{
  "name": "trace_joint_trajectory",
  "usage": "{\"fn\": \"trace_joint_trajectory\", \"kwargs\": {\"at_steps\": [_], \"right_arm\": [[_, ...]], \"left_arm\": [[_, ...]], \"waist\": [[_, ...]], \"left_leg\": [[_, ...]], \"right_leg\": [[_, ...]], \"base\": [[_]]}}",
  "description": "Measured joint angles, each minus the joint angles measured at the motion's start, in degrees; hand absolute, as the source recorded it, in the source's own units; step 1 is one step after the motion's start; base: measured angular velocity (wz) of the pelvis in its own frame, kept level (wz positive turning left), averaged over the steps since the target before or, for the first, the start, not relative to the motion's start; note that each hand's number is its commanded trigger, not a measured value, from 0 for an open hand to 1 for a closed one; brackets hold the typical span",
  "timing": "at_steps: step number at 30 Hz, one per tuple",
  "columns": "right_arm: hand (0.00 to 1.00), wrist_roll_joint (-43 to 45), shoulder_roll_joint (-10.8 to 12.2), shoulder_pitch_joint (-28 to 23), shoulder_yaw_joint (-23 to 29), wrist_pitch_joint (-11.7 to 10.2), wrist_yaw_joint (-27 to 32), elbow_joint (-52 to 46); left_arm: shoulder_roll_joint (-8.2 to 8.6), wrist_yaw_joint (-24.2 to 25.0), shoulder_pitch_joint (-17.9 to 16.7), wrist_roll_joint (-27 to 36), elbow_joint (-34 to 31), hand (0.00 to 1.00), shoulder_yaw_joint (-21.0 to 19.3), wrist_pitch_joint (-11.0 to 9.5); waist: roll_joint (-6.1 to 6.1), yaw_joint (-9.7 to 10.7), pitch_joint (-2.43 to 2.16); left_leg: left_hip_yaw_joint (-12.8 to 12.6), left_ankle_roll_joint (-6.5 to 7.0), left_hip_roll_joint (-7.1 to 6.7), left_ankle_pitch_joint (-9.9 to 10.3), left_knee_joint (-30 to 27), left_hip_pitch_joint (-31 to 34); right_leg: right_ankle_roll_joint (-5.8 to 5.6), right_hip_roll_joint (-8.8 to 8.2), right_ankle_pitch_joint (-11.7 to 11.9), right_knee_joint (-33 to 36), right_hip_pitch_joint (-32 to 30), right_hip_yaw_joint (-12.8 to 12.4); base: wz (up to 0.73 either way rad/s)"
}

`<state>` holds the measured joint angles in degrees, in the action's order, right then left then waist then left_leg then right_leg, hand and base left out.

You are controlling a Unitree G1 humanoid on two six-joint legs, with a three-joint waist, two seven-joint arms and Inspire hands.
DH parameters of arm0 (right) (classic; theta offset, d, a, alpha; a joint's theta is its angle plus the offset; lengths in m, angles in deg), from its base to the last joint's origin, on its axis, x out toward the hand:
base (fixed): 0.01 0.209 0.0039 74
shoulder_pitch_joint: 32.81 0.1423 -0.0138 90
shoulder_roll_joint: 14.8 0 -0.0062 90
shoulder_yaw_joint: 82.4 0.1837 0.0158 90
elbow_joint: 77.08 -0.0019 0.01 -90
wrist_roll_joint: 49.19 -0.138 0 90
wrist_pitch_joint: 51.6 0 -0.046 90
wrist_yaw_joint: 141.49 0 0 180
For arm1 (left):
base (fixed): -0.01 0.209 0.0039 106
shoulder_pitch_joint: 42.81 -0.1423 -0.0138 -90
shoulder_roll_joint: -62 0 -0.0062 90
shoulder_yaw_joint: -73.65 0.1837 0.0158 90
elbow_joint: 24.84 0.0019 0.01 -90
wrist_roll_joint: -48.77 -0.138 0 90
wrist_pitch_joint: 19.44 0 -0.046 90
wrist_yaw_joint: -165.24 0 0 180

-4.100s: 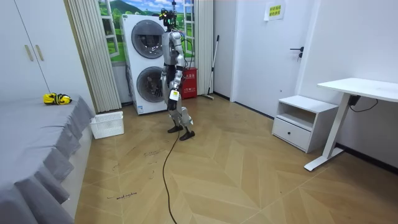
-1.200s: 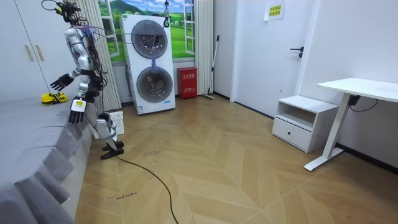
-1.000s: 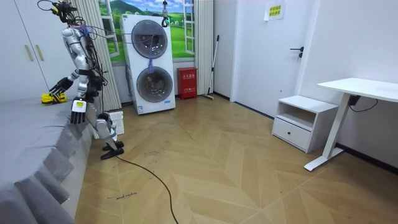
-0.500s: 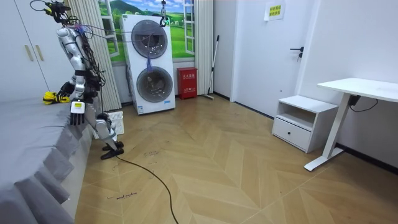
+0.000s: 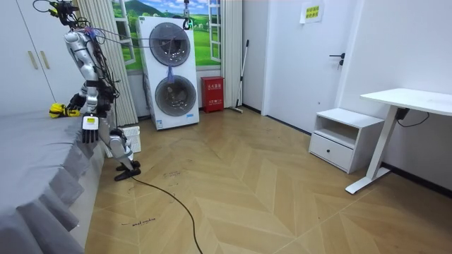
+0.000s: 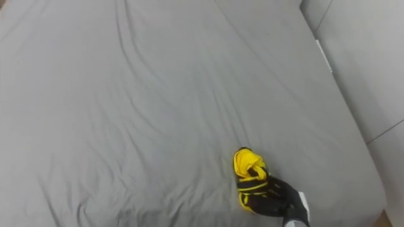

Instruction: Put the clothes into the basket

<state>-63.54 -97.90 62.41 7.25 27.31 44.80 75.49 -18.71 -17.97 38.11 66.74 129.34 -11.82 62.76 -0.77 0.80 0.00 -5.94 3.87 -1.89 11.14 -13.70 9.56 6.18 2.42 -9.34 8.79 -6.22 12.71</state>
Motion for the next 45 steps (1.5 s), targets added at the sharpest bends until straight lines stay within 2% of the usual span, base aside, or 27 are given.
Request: {"fn": "trace_joint_trajectory", "kwargs": {"at_steps": [4, 11, 25, 28, 31, 34, 36, 38, 39, 42, 45], "right_arm": [[1.00, -0.3, 0.0, -0.4, -0.1, 1.2, 0.6, 2.1], [1.00, -0.4, 0.0, -1.5, -0.1, 1.2, 0.6, 2.6], [1.00, -1.7, -0.1, -3.6, -0.7, 1.2, 1.2, 2.2], [1.00, -2.2, -0.5, -3.7, -0.6, 1.2, 1.4, 1.4], [1.00, -2.3, -0.7, -5.0, 0.0, 2.3, 2.0, -3.2], [1.00, -3.7, -1.2, -5.9, 1.7, 2.4, 3.1, -8.3], [1.00, -6.4, -1.9, -6.8, 1.8, 2.6, 3.7, -13.3], [1.00, -7.3, -2.0, -9.4, 3.3, 3.3, 3.8, -23.7], [1.00, -7.8, -2.1, -9.8, 3.7, 3.2, 4.0, -25.7], [1.00, -9.7, -2.4, -9.6, 6.3, 3.0, 5.4, -30.3], [1.00, -9.6, -3.3, -9.5, 9.0, 3.6, 6.5, -33.3]], "left_arm": [[-0.77, 0.0, 0.3, 0.1, 0.3, 0.00, 0.1, 0.0], [-1.26, -0.1, 0.3, 0.5, 1.1, 0.00, 0.0, 0.0], [-1.74, -1.4, -0.8, 0.3, 1.1, 0.00, -0.1, -0.3], [-1.75, -1.7, -0.9, -0.1, 1.0, 0.00, -0.3, -0.3], [-1.74, -1.8, -2.3, -0.2, -0.5, 0.00, -2.7, -0.5], [-1.65, -2.8, -3.1, -1.9, -1.4, 0.00, -4.6, -0.5], [-1.63, -2.9, -2.9, -2.9, -1.5, 0.00, -5.2, -0.4], [-1.64, -3.5, -3.0, -4.9, -1.7, 0.00, -6.2, 0.0], [-1.66, -3.7, -3.0, -5.1, -1.6, 0.00, -6.3, 0.0], [-1.67, -3.9, -2.4, -5.1, -1.0, 0.00, -6.7, 0.5], [-1.69, -3.8, -1.6, -5.3, -1.4, 0.00, -6.8, 2.5]], "waist": [[0.19, -0.1, -0.07], [0.80, 0.2, 0.03], [0.57, -0.2, 0.35], [0.52, -0.9, 0.37], [-0.14, -0.7, 0.35], [-0.80, -0.5, 0.30], [-1.01, -0.3, 0.33], [-1.28, 0.5, 0.32], [-1.34, 0.5, 0.34], [-1.63, 0.8, 0.22], [-1.53, 2.1, 0.17]], "left_leg": [[-0.1, 0.18, -0.04, -0.2, 0.0, 1.2], [0.0, 0.19, -0.03, -0.2, 0.4, 1.4], [-0.2, 0.19, -0.25, -0.2, 1.6, -2.6], [-0.4, 0.21, -0.36, -0.2, 2.2, -3.7], [-0.4, 0.23, -0.53, -0.2, 3.1, -5.6], [-0.5, 0.24, -0.74, -0.2, 3.4, -7.4], [-0.8, 0.24, -0.78, -0.2, 3.8, -8.1], [-1.8, 0.24, -0.76, -0.2, 4.3, -9.6], [-2.0, 0.24, -0.74, -0.2, 4.3, -10.0], [-3.3, 0.24, -0.71, -0.2, 4.4, -11.5], [-5.1, 0.25, -0.63, -0.2, 4.5, -11.8]], "right_leg": [[-0.18, -0.06, 0.4, 0.2, -1.4, -0.1], [-0.18, -0.08, 0.5, 0.3, -1.8, 0.2], [-0.41, -0.12, 0.2, -0.3, 1.9, -0.3], [-0.53, -0.15, 0.1, -0.4, 2.6, -0.6], [-0.68, -0.17, 0.0, -1.1, 4.4, -0.7], [-0.93, -0.33, -0.3, -1.2, 6.0, -1.0], [-1.01, -0.36, -0.3, -1.2, 6.6, -1.3], [-1.18, -0.33, -0.4, -1.2, 7.5, -2.1], [-1.18, -0.31, -0.4, -1.1, 7.8, -2.5], [-1.29, -0.29, -0.5, -1.0, 8.7, -4.3], [-1.49, -0.25, -0.5, -0.9, 8.3, -5.5]], "base": [[0.00], [0.00], [0.00], [-0.03], [0.00], [-0.02], [-0.07], [-0.18], [-0.29], [-0.26], [-0.23]]}}
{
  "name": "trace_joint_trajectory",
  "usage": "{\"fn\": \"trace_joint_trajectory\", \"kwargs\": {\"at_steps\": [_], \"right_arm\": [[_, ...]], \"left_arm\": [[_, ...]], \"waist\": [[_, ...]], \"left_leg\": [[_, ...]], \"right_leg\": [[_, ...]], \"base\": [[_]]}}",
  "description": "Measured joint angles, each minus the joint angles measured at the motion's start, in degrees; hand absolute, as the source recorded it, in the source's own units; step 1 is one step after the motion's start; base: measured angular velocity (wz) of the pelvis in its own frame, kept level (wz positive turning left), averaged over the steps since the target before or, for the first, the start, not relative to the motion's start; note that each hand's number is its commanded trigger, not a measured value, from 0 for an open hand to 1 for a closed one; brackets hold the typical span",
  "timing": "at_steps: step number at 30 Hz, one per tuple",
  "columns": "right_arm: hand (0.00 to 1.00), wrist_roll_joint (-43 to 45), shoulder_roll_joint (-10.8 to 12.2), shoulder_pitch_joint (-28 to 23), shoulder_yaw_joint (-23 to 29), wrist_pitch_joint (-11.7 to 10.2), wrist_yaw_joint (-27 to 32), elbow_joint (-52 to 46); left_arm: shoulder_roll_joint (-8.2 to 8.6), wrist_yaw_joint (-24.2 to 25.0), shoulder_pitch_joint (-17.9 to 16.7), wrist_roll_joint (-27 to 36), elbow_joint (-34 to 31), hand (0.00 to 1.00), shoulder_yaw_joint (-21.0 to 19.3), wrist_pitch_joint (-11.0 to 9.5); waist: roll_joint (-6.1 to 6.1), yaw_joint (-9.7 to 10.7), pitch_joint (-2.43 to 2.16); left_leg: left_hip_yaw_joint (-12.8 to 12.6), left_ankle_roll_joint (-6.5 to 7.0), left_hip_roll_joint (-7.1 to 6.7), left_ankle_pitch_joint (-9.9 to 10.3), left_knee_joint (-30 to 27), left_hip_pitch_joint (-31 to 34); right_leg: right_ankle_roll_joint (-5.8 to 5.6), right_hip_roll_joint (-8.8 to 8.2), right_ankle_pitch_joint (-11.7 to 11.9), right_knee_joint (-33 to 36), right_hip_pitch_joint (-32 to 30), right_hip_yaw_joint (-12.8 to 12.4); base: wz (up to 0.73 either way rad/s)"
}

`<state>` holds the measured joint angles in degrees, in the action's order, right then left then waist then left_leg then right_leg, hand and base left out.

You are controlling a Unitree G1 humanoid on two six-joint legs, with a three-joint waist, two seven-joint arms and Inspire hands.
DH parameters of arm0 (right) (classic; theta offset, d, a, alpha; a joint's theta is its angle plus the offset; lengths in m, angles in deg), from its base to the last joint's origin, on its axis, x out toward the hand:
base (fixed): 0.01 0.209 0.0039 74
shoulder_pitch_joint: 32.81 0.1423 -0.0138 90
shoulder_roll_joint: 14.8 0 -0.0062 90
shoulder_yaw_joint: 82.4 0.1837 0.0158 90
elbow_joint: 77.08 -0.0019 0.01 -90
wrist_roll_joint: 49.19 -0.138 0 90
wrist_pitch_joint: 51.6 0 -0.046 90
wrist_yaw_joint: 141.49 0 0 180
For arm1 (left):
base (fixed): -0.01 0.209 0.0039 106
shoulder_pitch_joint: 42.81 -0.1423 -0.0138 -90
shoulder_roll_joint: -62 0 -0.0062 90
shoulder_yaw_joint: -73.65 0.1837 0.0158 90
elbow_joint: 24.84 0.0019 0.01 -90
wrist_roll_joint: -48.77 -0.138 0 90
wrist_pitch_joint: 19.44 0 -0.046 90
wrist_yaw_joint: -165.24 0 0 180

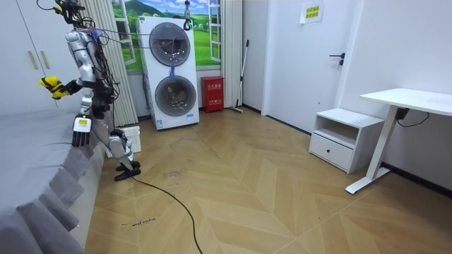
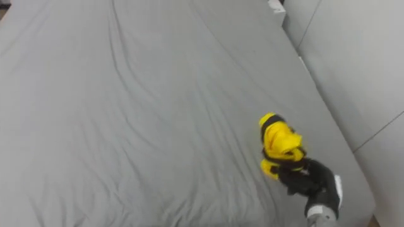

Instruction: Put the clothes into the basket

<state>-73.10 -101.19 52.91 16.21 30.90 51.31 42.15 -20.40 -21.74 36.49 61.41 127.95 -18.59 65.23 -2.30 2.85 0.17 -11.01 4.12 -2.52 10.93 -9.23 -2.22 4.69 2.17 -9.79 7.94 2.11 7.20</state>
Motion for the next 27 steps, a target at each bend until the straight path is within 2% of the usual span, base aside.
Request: {"fn": "trace_joint_trajectory", "kwargs": {"at_steps": [3, 5, 11, 16, 18, 20, 24, 27], "right_arm": [[1.00, 0.1, -0.2, -0.3, 2.2, 0.2, 0.9, -1.8], [1.00, 0.4, -0.2, -0.4, 4.0, 1.6, 0.7, -2.9], [1.00, 2.2, -0.2, -2.0, 7.3, 3.9, 0.1, -5.6], [1.00, 2.6, -0.2, -3.3, 8.3, 4.5, 0.2, -8.1], [1.00, 2.6, -0.2, -4.1, 8.5, 5.2, 0.7, -8.1], [1.00, 3.5, -0.1, -4.9, 8.5, 6.3, 0.9, -7.5], [1.00, 3.7, -0.1, -6.4, 8.5, 6.4, 0.8, -5.6], [1.00, 3.3, -0.1, -6.6, 8.6, 6.4, 0.9, -1.7]], "left_arm": [[-0.05, -0.1, -0.4, -1.8, -0.4, 0.00, -0.6, 2.8], [-0.03, 0.0, -0.1, -2.2, -0.5, 0.00, -1.4, 5.2], [0.02, 0.1, -0.4, -4.5, -0.4, 0.00, -3.8, 9.3], [-0.02, -1.2, -0.6, -4.8, -0.4, 0.00, -3.7, 10.5], [-0.01, -1.6, -0.7, -4.8, -0.4, 0.00, -3.7, 10.8], [-0.02, -2.8, -1.0, -4.8, -0.4, 0.00, -3.2, 11.3], [-0.02, -4.1, -2.2, -3.9, -0.4, 0.00, -2.1, 11.4], [-0.06, -4.4, -2.7, -3.1, -0.5, 0.00, -1.9, 11.5]], "waist": [[0.10, 2.0, -0.02], [0.41, 3.3, 0.02], [0.56, 4.9, 0.10], [0.51, 6.4, 0.48], [0.50, 6.5, 0.48], [0.90, 7.8, 0.54], [1.04, 8.8, 0.54], [1.46, 9.6, 0.35]], "left_leg": [[-0.6, 0.01, 0.02, 0.0, 0.1, -0.4], [-2.0, 0.01, 0.14, 0.0, 0.1, -0.6], [-4.6, 0.01, 0.54, 0.0, 0.2, -1.6], [-4.8, 0.01, 0.78, 0.1, 0.2, -1.4], [-6.4, -0.03, 1.03, 0.2, 0.5, -1.5], [-7.0, 0.25, 1.78, 1.3, 0.9, -1.5], [-8.5, 0.22, 2.11, 1.3, 0.9, -1.4], [-9.6, 0.17, 2.31, 1.4, 0.8, -0.6]], "right_leg": [[-0.16, 0.08, 0.1, 0.1, -0.1, -1.2], [-0.19, 0.16, 0.1, 0.7, -0.7, -2.4], [-0.15, 0.68, 0.3, 1.7, -1.2, -5.4], [-0.07, 1.19, 0.2, 1.7, -2.1, -7.5], [-0.08, 1.60, 0.2, 1.8, -2.3, -8.6], [0.03, 2.45, 0.5, 1.9, -2.7, -8.8], [0.10, 2.76, 1.1, 1.9, -3.2, -10.1], [0.09, 3.02, 1.6, 1.9, -4.3, -11.0]], "base": [[-0.21], [-0.22], [-0.25], [-0.22], [-0.15], [-0.12], [-0.23], [-0.22]]}}
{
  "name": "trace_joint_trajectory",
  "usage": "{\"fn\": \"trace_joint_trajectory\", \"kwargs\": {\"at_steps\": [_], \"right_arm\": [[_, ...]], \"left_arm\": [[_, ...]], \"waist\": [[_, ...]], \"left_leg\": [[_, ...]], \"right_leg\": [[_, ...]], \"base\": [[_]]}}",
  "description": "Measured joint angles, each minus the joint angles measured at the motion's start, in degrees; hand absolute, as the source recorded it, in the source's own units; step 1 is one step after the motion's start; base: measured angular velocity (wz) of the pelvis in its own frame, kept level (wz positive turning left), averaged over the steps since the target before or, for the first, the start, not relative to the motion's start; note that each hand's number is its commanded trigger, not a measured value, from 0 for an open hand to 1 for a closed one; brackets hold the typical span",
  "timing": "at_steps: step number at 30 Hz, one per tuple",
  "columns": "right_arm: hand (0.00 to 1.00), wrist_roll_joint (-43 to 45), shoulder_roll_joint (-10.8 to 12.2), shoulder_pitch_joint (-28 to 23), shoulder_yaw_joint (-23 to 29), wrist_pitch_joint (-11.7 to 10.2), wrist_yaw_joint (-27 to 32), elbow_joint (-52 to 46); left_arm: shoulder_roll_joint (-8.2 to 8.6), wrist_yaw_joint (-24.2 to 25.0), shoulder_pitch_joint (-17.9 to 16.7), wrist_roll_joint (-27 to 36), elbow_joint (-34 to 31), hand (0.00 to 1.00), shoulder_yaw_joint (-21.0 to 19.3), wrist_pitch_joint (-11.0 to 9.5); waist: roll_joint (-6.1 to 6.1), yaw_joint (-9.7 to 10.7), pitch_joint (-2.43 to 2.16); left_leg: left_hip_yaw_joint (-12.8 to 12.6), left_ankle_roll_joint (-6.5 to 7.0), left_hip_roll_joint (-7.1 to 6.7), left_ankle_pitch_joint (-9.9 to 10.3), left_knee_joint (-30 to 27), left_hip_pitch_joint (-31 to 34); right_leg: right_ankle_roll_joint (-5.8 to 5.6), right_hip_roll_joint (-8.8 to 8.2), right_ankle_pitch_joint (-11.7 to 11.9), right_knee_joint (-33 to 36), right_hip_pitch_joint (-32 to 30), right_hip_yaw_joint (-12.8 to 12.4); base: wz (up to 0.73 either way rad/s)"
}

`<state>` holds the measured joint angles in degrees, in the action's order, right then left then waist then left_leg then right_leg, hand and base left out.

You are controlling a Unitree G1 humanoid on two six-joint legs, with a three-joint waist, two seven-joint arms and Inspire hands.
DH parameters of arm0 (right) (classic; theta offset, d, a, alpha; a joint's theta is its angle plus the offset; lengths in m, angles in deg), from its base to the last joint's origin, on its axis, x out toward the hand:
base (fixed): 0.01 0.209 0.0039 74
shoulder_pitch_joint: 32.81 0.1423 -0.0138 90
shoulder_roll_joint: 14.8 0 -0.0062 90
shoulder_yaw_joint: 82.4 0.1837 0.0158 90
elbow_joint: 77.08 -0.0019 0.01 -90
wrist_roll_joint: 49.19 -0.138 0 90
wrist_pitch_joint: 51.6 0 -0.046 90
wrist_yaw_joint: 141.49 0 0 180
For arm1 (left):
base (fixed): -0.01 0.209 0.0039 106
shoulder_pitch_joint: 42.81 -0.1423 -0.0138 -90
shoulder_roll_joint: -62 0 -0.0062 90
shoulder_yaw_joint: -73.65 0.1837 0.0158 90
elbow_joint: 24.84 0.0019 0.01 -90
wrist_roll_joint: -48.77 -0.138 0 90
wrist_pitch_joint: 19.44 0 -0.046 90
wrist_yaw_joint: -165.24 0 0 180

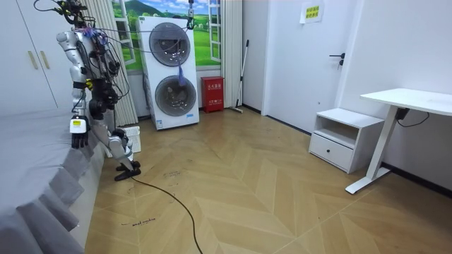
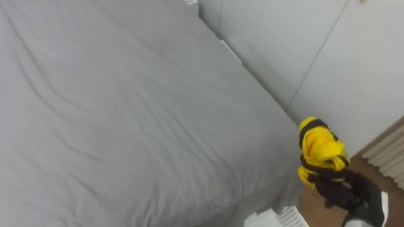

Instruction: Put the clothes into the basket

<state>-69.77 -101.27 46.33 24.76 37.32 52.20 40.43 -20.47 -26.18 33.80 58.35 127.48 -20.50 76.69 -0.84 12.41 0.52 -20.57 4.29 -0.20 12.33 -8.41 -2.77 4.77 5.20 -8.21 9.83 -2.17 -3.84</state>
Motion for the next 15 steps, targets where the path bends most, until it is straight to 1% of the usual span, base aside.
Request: {"fn": "trace_joint_trajectory", "kwargs": {"at_steps": [2, 4, 6, 7, 8, 9, 10, 11, 13, 14, 15], "right_arm": [[1.00, -1.5, 0.0, 0.3, -0.1, 0.1, 0.0, 1.0], [1.00, -1.8, 0.0, 0.8, -0.1, 0.1, 0.0, 1.0], [1.00, -3.0, -0.1, 0.9, 0.1, 0.1, 0.3, 1.0], [1.00, -2.9, -0.1, 1.9, 0.5, -0.1, 0.5, 1.7], [1.00, -2.7, -0.2, 2.8, 0.5, -0.3, 0.7, 2.5], [1.00, -2.5, -0.4, 5.5, 0.5, -0.7, 0.7, 5.0], [1.00, -2.4, -0.4, 7.5, 0.4, -0.8, 0.7, 7.0], [1.00, -2.4, -0.4, 9.3, 0.4, -0.8, 0.8, 8.2], [1.00, -3.4, -0.9, 11.7, -0.4, -1.1, 1.2, 11.1], [1.00, -4.4, -1.2, 13.1, -0.9, -1.3, 2.0, 13.0], [1.00, -4.6, -1.3, 13.7, -1.1, -1.4, 2.4, 13.8]], "left_arm": [[-0.01, -0.2, 0.1, 1.1, 0.0, 0.00, 1.0, 0.0], [0.00, -0.1, 0.3, 2.4, 0.0, 0.00, 1.2, 0.0], [-0.04, -0.2, 1.1, 4.5, 0.0, 0.00, 1.4, 0.0], [-0.02, -0.2, 1.8, 5.0, 0.0, 0.00, 1.5, 0.0], [0.00, -0.1, 2.1, 5.2, 0.0, 0.00, 1.7, 0.0], [0.00, -0.1, 3.2, 6.3, 0.7, 0.00, 2.6, 0.0], [-0.02, -0.2, 4.5, 7.5, 1.4, 0.00, 3.8, 0.0], [-0.04, -0.1, 5.6, 8.7, 1.7, 0.00, 4.7, 0.0], [-0.07, 0.5, 7.4, 9.3, 2.0, 0.00, 6.0, 0.0], [-0.20, 0.7, 8.3, 10.4, 2.0, 0.00, 7.2, -0.2], [-0.21, 0.8, 8.7, 10.8, 2.0, 0.00, 7.7, -0.4]], "waist": [[1.05, -0.3, -0.05], [1.68, -0.1, -0.10], [2.13, 0.2, -0.02], [2.65, 0.2, 0.07], [2.92, 0.3, 0.07], [3.57, 0.6, 0.20], [4.22, 0.9, 0.22], [4.87, 0.8, 0.36], [5.74, 0.2, 0.59], [6.26, -0.3, 0.57], [6.54, -0.3, 0.55]], "left_leg": [[-1.8, 0.08, 0.31, 0.0, -0.4, 2.2], [-2.9, 0.11, 0.47, 0.0, -1.0, 4.3], [-3.4, 0.16, 0.53, 0.0, -1.6, 6.4], [-3.7, 0.18, 0.59, 0.0, -2.5, 8.2], [-3.9, 0.25, 0.61, 0.0, -2.8, 9.2], [-4.2, 0.58, 0.66, 0.0, -3.5, 11.4], [-4.3, 1.01, 0.49, -0.2, -4.0, 13.4], [-4.3, 1.32, 0.33, -0.4, -4.6, 15.5], [-4.6, 1.75, 0.19, -0.7, -5.3, 18.0], [-4.6, 1.85, 0.00, -0.8, -5.4, 19.6], [-4.6, 1.87, -0.20, -0.8, -5.3, 20.3]], "right_leg": [[-0.07, 0.32, 0.9, 0.9, -2.9, -1.3], [-0.15, 0.45, 1.3, 1.9, -5.2, -2.1], [-0.17, 0.44, 1.4, 3.6, -7.7, -2.3], [-0.19, 0.40, 1.4, 4.6, -9.7, -2.6], [-0.27, 0.40, 1.4, 5.1, -11.0, -2.7], [-0.39, 0.29, 1.5, 6.1, -13.3, -2.8], [-0.51, 0.09, 1.4, 7.4, -15.8, -2.8], [-0.63, -0.07, 1.3, 8.9, -18.4, -2.9], [-0.68, -0.24, 1.3, 10.2, -21.4, -3.1], [-0.73, -0.41, 1.0, 11.0, -23.4, -3.1], [-0.75, -0.62, 0.4, 11.3, -24.2, -3.0]], "base": [[-0.39], [-0.33], [-0.15], [-0.10], [-0.15], [-0.11], [-0.07], [0.00], [-0.02], [0.00], [0.11]]}}
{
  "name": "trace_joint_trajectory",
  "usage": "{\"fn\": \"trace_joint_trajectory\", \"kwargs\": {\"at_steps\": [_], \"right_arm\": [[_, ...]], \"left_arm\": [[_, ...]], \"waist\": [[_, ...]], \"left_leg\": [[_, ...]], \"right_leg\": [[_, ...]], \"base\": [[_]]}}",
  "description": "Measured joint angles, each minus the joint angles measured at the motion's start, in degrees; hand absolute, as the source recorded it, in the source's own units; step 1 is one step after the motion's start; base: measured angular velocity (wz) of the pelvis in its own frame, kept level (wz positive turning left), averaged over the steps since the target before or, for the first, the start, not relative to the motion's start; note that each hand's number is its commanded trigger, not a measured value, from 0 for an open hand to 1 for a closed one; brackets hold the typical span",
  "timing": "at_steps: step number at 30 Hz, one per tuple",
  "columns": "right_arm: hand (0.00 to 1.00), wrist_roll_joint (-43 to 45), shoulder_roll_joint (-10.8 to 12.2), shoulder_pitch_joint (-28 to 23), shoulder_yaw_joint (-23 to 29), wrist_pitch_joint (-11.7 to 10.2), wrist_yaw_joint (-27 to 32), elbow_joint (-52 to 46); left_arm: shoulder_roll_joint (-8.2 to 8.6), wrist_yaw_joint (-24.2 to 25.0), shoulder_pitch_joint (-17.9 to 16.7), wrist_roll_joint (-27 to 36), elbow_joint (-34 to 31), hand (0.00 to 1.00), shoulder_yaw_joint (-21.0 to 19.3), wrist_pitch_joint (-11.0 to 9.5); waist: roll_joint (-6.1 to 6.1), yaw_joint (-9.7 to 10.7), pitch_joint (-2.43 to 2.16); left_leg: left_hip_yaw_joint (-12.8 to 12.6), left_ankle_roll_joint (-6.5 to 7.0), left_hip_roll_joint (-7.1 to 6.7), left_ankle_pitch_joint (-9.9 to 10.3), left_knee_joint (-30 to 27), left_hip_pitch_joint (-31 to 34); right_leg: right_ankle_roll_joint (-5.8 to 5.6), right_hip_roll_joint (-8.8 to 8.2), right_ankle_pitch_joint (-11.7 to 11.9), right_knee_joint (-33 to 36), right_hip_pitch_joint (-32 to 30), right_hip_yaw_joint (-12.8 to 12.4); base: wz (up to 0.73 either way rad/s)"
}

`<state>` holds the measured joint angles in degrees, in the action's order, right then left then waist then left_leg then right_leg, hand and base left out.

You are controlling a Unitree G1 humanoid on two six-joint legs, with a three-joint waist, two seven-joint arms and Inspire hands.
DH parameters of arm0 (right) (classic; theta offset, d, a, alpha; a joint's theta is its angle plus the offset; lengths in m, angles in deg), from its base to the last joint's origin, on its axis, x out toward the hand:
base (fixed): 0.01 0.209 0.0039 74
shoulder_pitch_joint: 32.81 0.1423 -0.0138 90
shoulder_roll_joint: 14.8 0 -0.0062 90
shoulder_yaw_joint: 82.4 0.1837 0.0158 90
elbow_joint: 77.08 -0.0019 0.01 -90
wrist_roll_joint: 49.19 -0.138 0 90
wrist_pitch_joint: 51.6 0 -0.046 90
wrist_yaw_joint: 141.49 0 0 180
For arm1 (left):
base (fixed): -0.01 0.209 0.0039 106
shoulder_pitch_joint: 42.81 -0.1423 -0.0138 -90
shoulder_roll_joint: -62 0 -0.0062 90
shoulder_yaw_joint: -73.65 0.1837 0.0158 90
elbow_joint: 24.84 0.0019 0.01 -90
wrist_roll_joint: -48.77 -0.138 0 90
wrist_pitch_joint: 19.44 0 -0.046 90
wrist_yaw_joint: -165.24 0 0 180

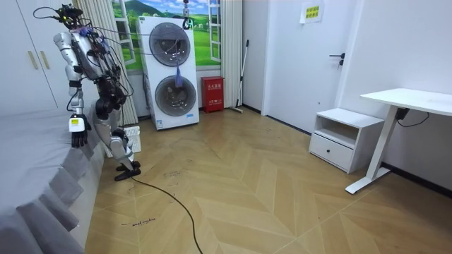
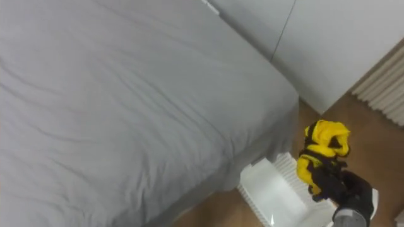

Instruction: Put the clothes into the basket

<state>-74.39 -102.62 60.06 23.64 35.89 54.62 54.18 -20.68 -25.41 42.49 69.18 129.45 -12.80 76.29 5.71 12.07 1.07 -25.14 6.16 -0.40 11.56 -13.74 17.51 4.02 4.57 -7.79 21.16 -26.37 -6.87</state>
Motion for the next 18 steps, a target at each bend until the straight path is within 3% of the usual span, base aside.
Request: {"fn": "trace_joint_trajectory", "kwargs": {"at_steps": [4, 8, 14, 15, 17, 18], "right_arm": [[1.00, 0.1, -0.7, 3.5, -1.9, -1.7, 2.1, 5.5], [1.00, -0.2, -1.1, 5.1, -3.1, -1.9, 4.0, 7.7], [1.00, -1.6, -2.2, 5.1, -4.6, -3.8, 7.2, 7.9], [0.96, -1.6, -2.4, 5.1, -5.0, -3.9, 7.4, 8.0], [0.12, -1.6, -2.4, 5.2, -5.8, -4.1, 7.5, 8.7], [0.01, -1.6, -2.4, 5.3, -5.9, -4.1, 7.5, 8.9]], "left_arm": [[-0.10, 0.1, 0.5, 1.6, 0.4, 0.00, 4.3, -2.6], [-0.16, 0.2, 1.0, 2.6, 1.1, 0.00, 6.0, -5.3], [-0.19, 0.0, 1.3, 2.6, 0.6, 0.00, 9.0, -6.0], [-0.20, -0.1, 1.3, 2.6, 0.3, 0.00, 9.7, -6.0], [-0.20, -0.1, 1.5, 2.6, -0.2, 0.00, 10.7, -6.0], [-0.20, -0.1, 1.5, 2.6, -0.3, 0.00, 10.8, -6.0]], "waist": [[1.66, -0.8, -0.04], [1.98, -1.7, -0.07], [2.62, -3.3, -0.16], [2.64, -3.7, -0.15], [2.64, -4.1, -0.15], [2.64, -4.2, -0.15]], "left_leg": [[0.0, 0.32, -0.52, -0.9, 0.3, 3.5], [-0.1, 0.17, -0.82, -1.8, 1.2, 5.6], [0.4, 0.06, -0.92, -2.5, 1.3, 6.8], [0.5, 0.04, -0.97, -2.5, 1.2, 6.8], [0.8, 0.01, -1.28, -2.5, 1.2, 6.8], [1.0, 0.01, -1.34, -2.5, 1.2, 6.8]], "right_leg": [[0.05, -0.51, -0.2, 1.8, -4.3, 0.3], [0.33, -0.59, 0.0, 2.0, -6.9, 0.4], [0.51, -0.77, -0.1, 1.9, -7.8, 0.8], [0.62, -0.84, -0.2, 2.0, -7.9, 1.0], [0.76, -1.26, -0.9, 2.7, -8.1, 1.5], [0.78, -1.37, -1.1, 2.7, -8.1, 1.6]], "base": [[0.08], [0.02], [0.04], [0.09], [0.12], [0.16]]}}
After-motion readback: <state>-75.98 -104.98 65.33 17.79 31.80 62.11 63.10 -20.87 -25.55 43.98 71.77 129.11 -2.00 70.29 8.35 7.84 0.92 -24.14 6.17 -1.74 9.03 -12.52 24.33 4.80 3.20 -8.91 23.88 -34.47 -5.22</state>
